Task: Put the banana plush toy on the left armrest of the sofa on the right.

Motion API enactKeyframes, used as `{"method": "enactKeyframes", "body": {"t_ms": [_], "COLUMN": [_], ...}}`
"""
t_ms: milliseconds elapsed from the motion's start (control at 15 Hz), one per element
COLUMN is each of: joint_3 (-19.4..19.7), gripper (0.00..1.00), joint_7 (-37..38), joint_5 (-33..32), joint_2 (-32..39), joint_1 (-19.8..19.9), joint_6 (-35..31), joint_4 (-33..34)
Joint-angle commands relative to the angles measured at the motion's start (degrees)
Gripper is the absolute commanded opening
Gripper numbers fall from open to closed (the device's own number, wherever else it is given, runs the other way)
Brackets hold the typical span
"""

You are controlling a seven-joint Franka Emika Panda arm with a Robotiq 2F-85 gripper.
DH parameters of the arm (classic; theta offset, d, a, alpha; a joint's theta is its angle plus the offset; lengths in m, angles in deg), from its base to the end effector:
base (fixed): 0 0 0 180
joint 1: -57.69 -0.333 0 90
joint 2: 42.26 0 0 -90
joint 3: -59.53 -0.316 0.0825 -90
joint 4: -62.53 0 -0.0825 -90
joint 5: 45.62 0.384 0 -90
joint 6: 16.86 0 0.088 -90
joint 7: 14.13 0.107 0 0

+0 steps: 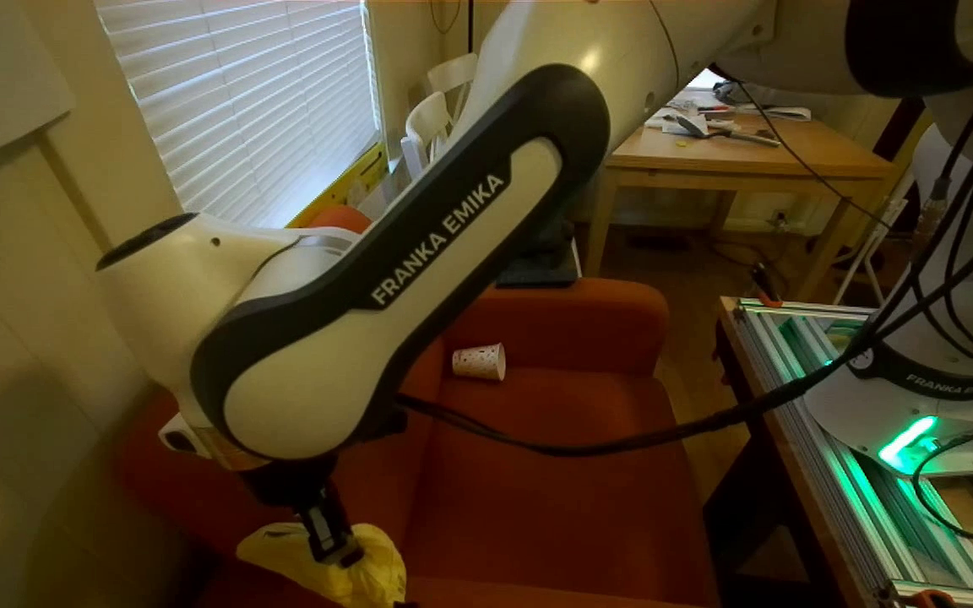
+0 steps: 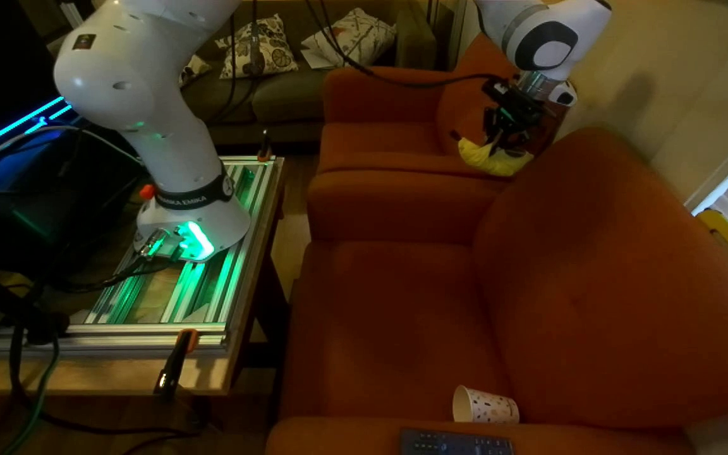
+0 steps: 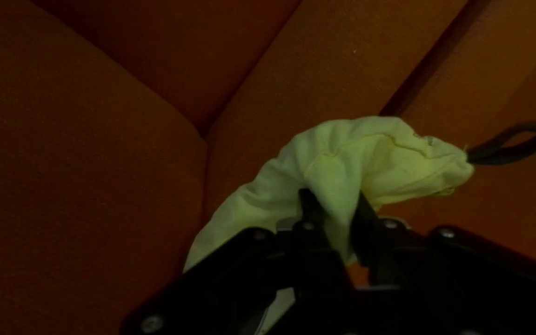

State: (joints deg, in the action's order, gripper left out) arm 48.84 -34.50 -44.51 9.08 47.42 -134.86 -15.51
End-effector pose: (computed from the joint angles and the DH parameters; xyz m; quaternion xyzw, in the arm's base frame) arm 0.6756 0.2323 0.1718 -0.9394 -0.3193 0.0926 0.0831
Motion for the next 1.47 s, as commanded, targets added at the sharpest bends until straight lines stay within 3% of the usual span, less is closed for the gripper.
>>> {"method": "enactKeyframes", "body": {"t_ms": [0,733,1400], "joint_3": [-0.66,-1.12,-0.70], "gripper": [0.07,0.07,0.07], "joint_7": [-2.25,-6.81,-6.11], "joint_5": [-1.42,-2.23,-2.91], "joint_2": [3.19,9.66,12.19], "joint_1": [0.16,-0.85,-2.52], "joint_6": [1.09,3.05,10.19], "joint_4": [4.71,12.41,17.11]}}
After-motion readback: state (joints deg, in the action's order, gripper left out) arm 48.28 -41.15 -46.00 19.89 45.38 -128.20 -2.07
